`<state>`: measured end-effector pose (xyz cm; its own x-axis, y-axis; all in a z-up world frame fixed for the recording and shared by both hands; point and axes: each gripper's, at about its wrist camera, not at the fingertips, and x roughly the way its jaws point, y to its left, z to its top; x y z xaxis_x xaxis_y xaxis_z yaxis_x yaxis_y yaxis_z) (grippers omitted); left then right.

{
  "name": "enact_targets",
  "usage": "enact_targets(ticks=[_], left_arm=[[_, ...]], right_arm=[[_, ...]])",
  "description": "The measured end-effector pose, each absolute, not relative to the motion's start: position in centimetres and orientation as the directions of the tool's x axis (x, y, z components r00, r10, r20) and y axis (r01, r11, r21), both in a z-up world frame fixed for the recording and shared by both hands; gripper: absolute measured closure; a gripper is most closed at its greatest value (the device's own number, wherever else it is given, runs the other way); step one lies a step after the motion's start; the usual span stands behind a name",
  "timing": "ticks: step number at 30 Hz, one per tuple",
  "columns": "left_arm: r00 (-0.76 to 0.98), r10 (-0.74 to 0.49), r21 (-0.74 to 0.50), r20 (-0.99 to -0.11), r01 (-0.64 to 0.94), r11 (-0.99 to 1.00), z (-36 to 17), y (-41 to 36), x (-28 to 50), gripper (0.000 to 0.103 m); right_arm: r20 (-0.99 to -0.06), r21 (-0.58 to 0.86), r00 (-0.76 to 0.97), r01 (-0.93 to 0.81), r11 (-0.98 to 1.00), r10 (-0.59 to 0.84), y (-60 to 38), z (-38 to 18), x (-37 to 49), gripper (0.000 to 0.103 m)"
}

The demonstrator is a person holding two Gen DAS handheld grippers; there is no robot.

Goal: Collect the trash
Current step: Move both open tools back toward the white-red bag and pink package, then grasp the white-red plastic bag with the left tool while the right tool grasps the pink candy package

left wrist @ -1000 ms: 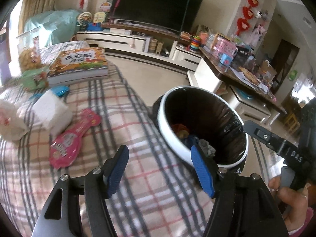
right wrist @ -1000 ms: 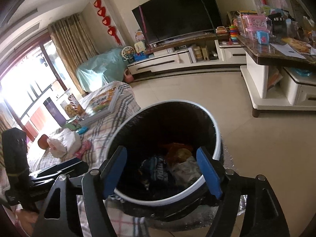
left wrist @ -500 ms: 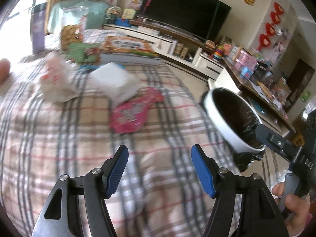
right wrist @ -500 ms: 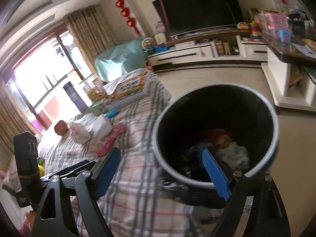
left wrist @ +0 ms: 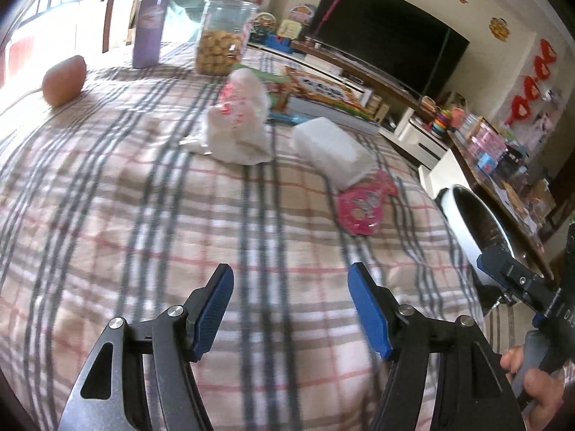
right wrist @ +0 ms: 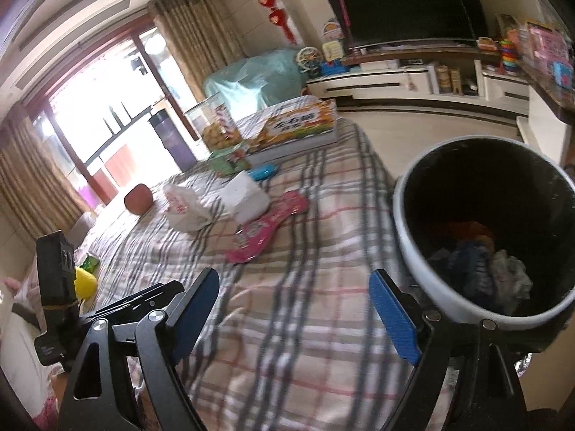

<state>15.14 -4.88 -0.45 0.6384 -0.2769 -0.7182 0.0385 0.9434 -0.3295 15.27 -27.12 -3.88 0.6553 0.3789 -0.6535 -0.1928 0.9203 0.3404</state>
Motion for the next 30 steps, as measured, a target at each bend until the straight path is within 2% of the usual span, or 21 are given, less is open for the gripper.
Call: enact_targets(ticks=[13,27,30], left_arm=[[0.649,-0.223,-0.294,-0.727,-0.001,0.956,0.1,-1.6,16.0,0.037],[0.677,-0.190,-0.249,-0.711,0.010,0.968,-0.4,-0.1,23.5,0.037],[0.686,-0.181,-0.240,-0.705,0.011,0.971,-1.0,0.0,24.9,0.039]], right_arm=[[-0.671,0.336,0.626,-0.222,0.915,0.398,-22.9,-5.4,17.5,0.016],[-0.718,0.295,0.609,-0.170,0.940,0.336,-20.3,-7.4,22.0,0.017],[-0.730,0.277,0.604,-0.165,0.947,0.319,-19.8,-7.7,22.7,0.021]])
